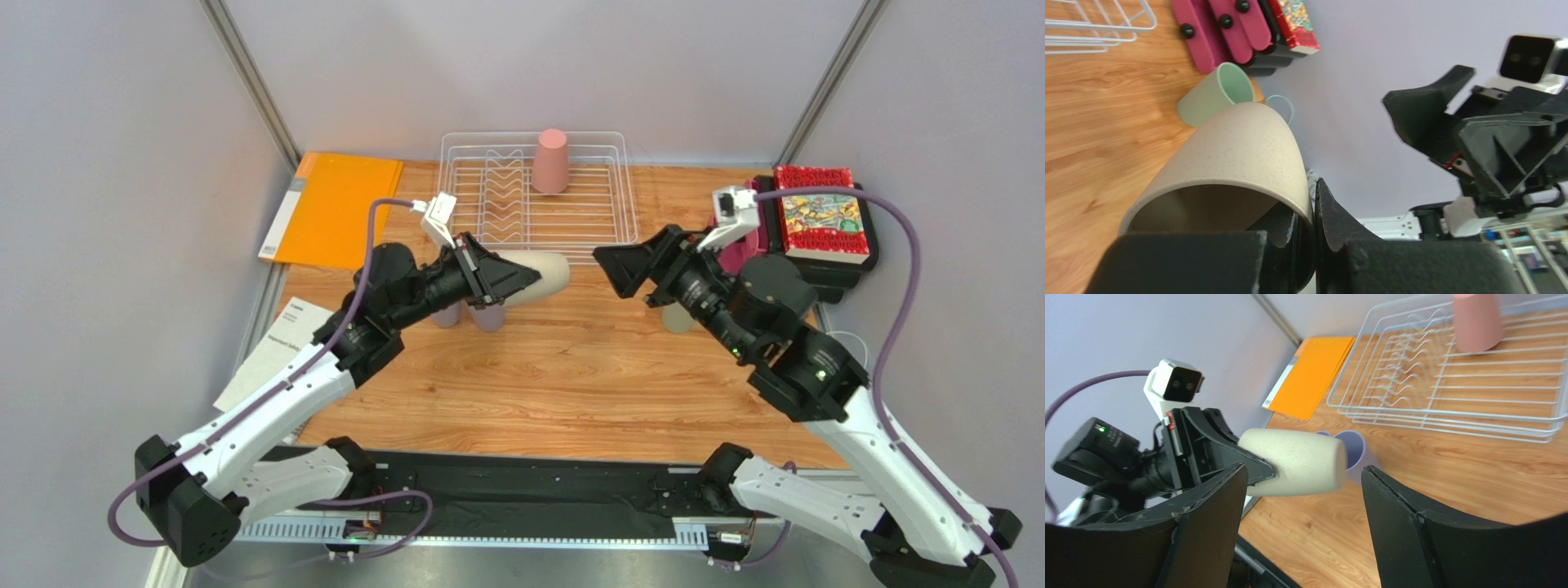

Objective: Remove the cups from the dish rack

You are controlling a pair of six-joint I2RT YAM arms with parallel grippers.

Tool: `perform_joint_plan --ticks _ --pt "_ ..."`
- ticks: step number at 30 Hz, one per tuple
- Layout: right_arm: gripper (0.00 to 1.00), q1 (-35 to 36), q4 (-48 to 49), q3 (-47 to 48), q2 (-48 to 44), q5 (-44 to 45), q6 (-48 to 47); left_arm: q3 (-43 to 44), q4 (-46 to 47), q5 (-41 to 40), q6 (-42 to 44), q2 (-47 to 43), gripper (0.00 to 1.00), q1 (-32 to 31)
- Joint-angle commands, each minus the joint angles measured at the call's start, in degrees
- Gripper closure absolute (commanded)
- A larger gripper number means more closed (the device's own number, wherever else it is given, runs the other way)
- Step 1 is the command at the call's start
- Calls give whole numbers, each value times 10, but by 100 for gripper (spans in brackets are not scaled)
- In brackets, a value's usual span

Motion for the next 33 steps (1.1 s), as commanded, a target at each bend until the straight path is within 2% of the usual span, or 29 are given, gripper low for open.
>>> perform_joint_plan --ticks 1,4,6,8,10,12,16,21,28,33 --pt "26 2 -96 37 -36 96 -64 122 -307 -39 144 35 100 -20" --pt "27 2 -141 43 -42 130 -78 202 -438 -86 211 110 100 -54" --pt "27 2 -168 48 -40 146 -80 275 -542 -167 255 156 100 -96" --pt "27 2 -198 52 -42 166 -83 325 -593 -242 279 216 100 -121" --pt "28 2 -216 44 -49 183 -86 349 -656 -307 283 259 100 -148" --pt "28 2 -222 36 -65 192 -89 342 -691 -336 271 271 100 -157" --pt "28 2 -223 9 -91 207 -95 272 -692 -377 244 237 100 -156" --pt "28 2 -213 -18 -100 200 -95 212 -686 -384 212 205 100 -141" --pt "28 2 -182 -46 -97 181 -95 130 -620 -345 208 195 100 -97" --pt "28 2 -169 -51 -94 179 -106 123 -586 -326 221 226 100 -74"
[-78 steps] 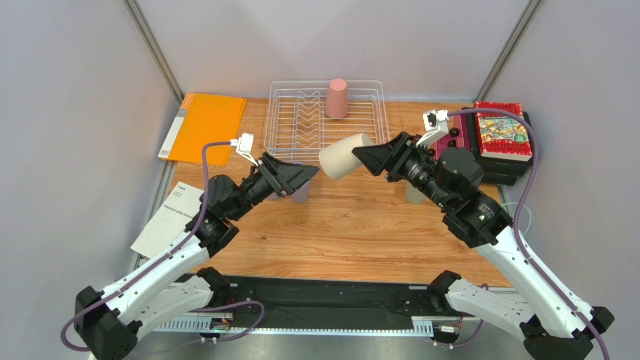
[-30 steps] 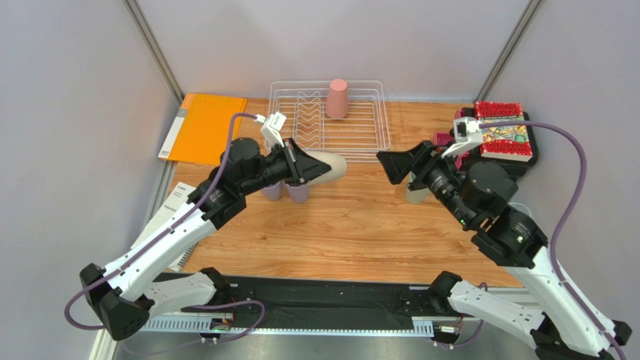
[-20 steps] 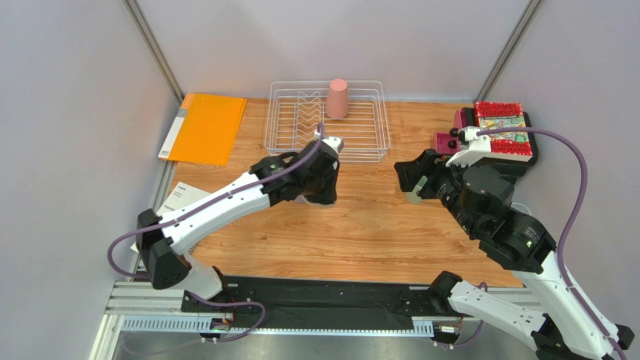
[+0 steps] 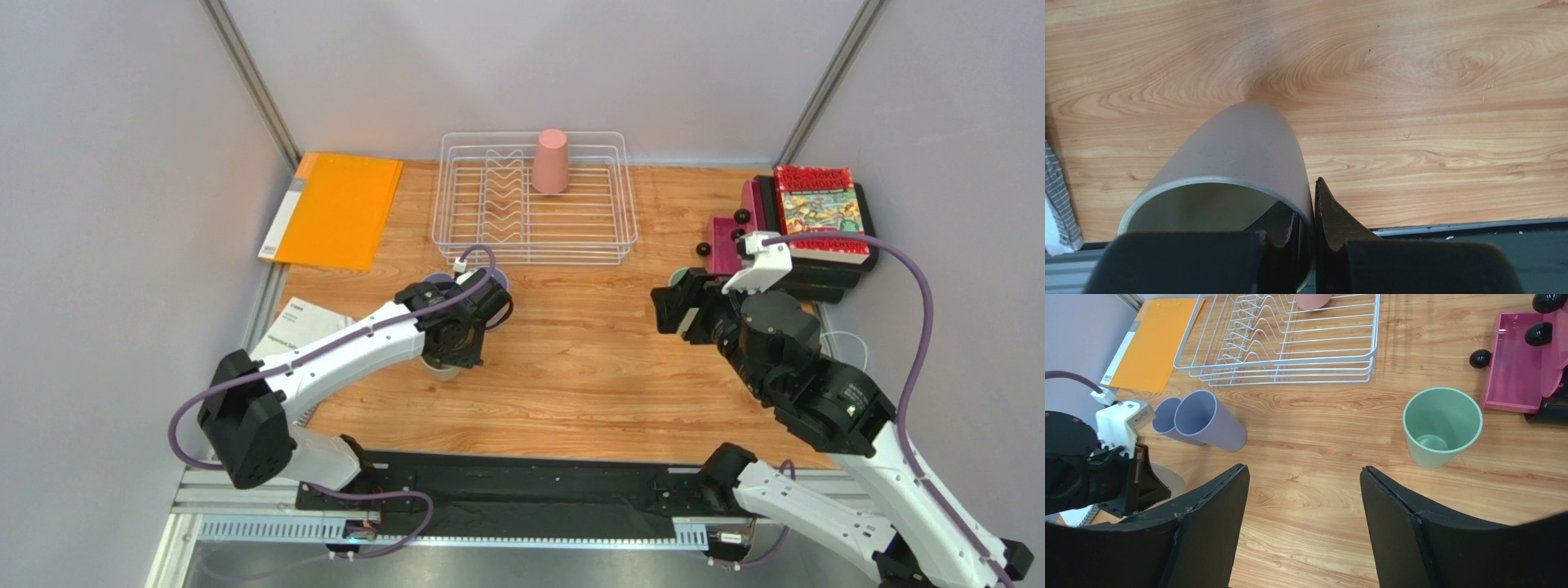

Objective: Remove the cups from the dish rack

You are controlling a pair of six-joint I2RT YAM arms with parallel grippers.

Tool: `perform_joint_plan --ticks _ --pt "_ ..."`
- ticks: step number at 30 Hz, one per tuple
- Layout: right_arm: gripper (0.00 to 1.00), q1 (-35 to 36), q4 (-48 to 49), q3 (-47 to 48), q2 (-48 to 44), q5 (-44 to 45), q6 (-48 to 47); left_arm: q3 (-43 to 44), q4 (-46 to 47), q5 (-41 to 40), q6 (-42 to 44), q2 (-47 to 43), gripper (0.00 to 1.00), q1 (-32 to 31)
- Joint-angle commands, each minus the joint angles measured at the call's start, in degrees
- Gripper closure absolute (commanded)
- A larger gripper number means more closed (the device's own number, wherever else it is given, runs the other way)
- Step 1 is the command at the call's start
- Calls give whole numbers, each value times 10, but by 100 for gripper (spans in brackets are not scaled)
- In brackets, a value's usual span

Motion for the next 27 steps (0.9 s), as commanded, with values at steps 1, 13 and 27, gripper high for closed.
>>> perform_joint_plan --ticks 1,13,27 --pt "28 2 41 -7 -2 -5 -19 4 53 26 9 24 100 16" --pt "28 2 61 -20 20 -16 -39 -15 119 79 25 46 100 64" --pt "28 2 67 -22 24 -19 -34 -21 115 83 26 47 85 63"
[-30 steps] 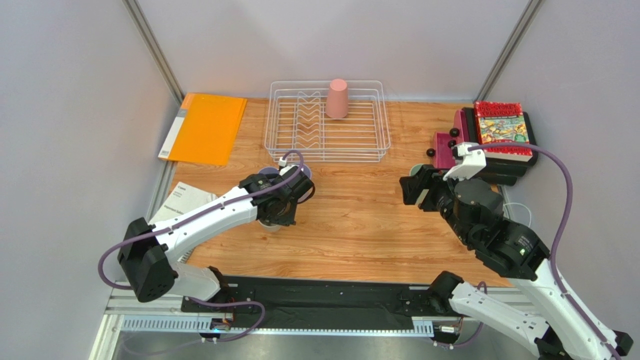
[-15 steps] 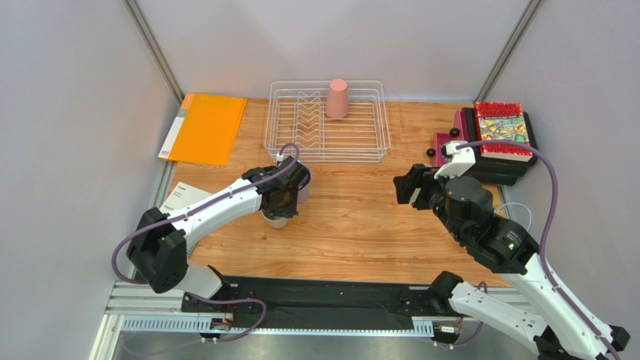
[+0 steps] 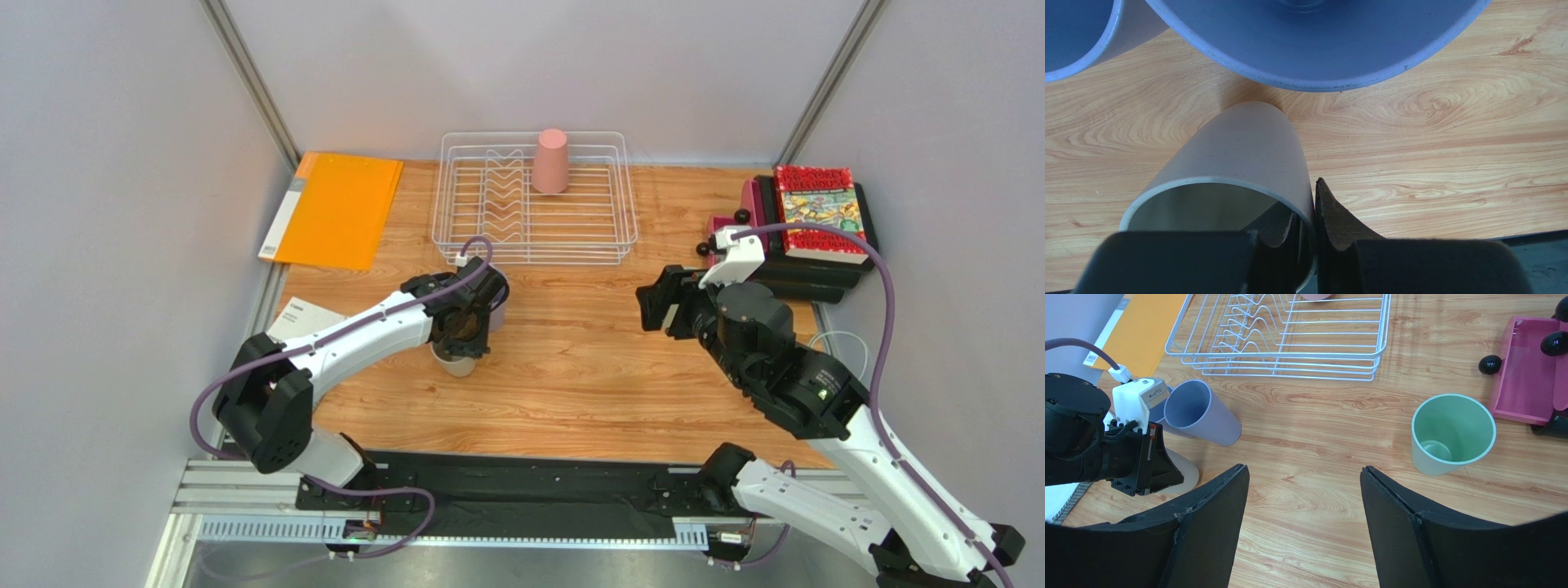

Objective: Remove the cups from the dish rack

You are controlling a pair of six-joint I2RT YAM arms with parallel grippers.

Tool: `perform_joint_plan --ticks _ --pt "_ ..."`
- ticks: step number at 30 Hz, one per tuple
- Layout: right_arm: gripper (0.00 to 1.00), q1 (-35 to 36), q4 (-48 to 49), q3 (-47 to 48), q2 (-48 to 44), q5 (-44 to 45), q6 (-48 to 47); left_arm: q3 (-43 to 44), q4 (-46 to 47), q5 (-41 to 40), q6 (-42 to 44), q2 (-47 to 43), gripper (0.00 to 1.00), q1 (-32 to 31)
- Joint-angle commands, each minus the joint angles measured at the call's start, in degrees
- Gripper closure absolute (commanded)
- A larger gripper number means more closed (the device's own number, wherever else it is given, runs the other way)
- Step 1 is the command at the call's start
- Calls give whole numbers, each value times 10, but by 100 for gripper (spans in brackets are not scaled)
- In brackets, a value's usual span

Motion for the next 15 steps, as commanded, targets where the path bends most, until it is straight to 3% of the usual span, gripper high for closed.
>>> perform_joint_plan --ticks 1,7,15 --pt "28 2 26 0 -5 -4 -3 -2 9 0 10 -12 83 1" --pt "28 2 26 2 -3 -7 -4 -2 4 -10 7 -27 58 0" --pt "28 2 29 5 3 -9 -6 39 -37 -26 9 -79 50 -2"
